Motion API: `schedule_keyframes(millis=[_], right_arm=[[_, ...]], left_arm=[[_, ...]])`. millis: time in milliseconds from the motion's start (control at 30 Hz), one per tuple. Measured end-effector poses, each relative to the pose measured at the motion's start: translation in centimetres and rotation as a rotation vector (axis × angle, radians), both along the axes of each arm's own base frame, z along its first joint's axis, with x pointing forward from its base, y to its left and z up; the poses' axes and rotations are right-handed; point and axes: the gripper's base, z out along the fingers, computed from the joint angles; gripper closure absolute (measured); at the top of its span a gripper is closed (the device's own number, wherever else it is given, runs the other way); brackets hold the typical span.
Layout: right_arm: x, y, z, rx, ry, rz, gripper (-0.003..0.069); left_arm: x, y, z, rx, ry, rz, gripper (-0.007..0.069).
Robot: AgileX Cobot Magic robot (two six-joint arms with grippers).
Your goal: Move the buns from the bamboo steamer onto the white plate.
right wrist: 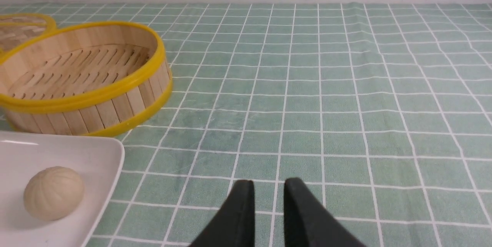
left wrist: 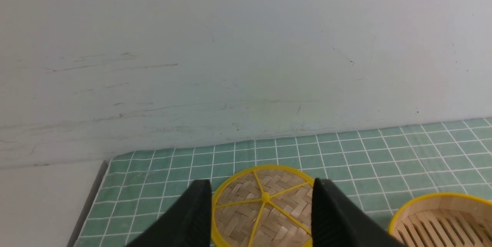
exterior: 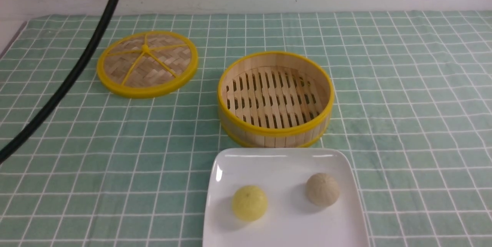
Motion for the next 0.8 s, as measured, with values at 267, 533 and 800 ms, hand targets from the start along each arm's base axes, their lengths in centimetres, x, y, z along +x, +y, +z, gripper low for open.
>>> schedule_keyframes(millis=[267, 533, 800], right_arm=[[0.2, 0.1, -0.7, -0.004, 0.018, 0.004, 0.0511], [0.2, 1.4, -2.9, 0.194, 0.143, 0.076, 0.0499], [0.6, 1.3, -4.5, 0.120, 0.153, 0.058, 0.0494]], left_arm=[[0.0, 0.0, 0.0, 0.000, -0.002, -0.002, 0.0249], [0.0, 0.0, 0.0, -0.001, -0.003, -0.002, 0.0249], [0.0, -0.1, -0.1, -0.011, 0.008, -0.007, 0.0249]])
